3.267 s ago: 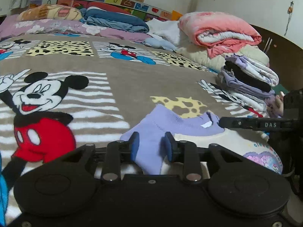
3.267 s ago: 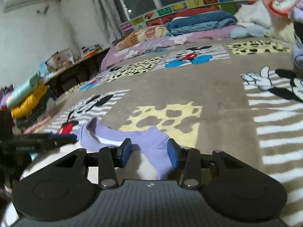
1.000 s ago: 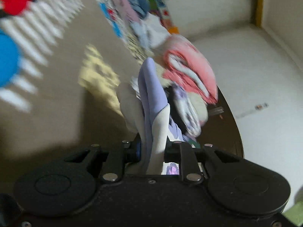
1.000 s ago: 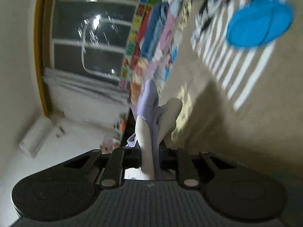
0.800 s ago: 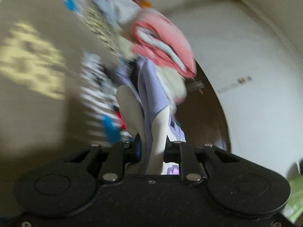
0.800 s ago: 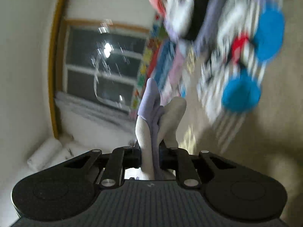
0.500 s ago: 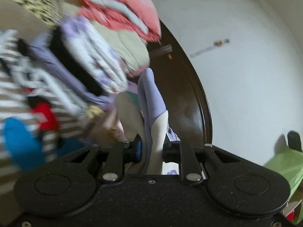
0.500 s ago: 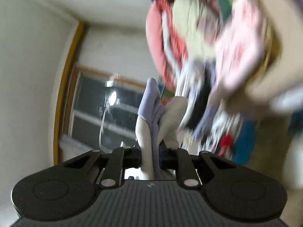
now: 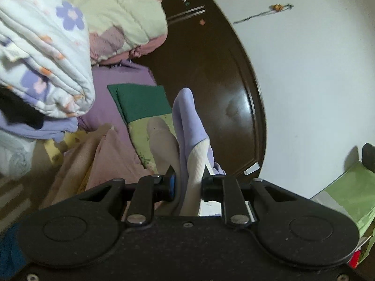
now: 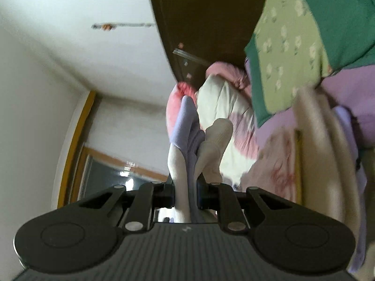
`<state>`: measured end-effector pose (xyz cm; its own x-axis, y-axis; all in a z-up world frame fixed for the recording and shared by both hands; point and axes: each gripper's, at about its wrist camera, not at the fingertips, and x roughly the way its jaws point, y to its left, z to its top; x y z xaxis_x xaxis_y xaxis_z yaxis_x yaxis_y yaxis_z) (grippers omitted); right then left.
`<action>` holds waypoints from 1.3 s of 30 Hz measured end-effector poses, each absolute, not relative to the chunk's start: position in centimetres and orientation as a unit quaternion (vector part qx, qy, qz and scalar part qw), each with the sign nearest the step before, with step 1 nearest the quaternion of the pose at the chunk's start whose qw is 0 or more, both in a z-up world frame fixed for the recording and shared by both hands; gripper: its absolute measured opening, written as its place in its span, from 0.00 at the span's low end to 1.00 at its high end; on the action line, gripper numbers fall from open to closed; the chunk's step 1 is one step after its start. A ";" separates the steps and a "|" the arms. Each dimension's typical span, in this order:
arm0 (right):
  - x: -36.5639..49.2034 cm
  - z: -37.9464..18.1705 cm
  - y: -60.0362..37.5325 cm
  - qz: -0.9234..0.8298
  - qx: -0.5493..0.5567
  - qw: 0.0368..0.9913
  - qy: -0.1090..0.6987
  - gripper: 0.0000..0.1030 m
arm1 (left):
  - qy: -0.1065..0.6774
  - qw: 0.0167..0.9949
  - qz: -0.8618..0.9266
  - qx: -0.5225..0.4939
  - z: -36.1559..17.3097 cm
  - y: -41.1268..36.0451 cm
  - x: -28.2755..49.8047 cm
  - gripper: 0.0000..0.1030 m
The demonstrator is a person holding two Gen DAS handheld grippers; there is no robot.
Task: Fold clothes
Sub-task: 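Carry the folded sweatshirt with both grippers onto the clothes stack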
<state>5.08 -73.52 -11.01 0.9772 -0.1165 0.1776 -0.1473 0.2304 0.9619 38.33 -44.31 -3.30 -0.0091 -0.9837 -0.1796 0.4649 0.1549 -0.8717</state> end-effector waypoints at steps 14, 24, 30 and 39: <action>5.7 -13.7 -75.6 -0.140 0.524 0.839 -0.048 0.34 | 0.285 0.825 -0.471 -0.129 -4.3 -43.1 33.4 0.45; 9.3 -9.1 -66.1 -0.138 0.165 0.975 0.051 0.33 | 0.182 0.857 -0.481 0.023 -7.5 -44.8 25.8 0.51; 10.5 -10.8 -65.3 -0.182 0.138 0.970 0.088 0.44 | 0.183 0.862 -0.471 0.050 -5.8 -44.3 24.5 0.53; 4.8 -7.4 -61.9 -0.182 0.186 0.960 0.103 0.49 | 0.259 0.846 -0.463 0.055 -3.7 -42.5 21.3 0.70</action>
